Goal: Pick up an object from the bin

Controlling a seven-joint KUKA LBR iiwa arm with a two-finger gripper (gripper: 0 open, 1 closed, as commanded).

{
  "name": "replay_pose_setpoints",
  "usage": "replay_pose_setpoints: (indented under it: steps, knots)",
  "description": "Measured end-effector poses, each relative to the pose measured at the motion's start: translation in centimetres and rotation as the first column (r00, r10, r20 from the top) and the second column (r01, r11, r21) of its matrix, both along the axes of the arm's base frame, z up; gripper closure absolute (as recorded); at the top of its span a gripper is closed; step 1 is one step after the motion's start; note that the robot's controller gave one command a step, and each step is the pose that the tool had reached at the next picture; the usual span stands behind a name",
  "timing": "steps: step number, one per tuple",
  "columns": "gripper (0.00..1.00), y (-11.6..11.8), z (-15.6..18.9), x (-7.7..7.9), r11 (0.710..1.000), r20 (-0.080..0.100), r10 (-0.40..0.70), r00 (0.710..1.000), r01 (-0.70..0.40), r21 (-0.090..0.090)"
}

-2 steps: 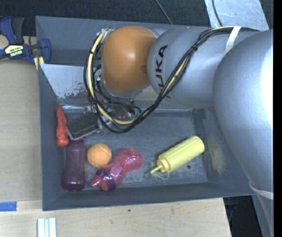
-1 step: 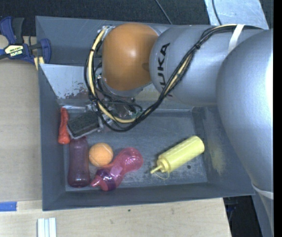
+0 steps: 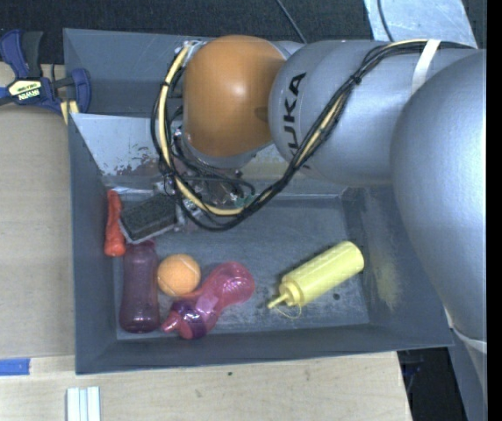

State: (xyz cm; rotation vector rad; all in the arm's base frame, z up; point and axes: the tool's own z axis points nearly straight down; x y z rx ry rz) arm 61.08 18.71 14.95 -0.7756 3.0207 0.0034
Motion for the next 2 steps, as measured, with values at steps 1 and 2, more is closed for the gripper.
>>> replay_pose_setpoints:
  steps: [1, 2]
  knots:
    - [1.0, 0.01, 0.6, 0.04, 1.0, 0.002, -0.002, 1.0, 0.002, 0.001]
    - [1.0, 0.0, 1.25, 0.05, 1.0, 0.002, -0.003, 1.0, 0.003, 0.001]
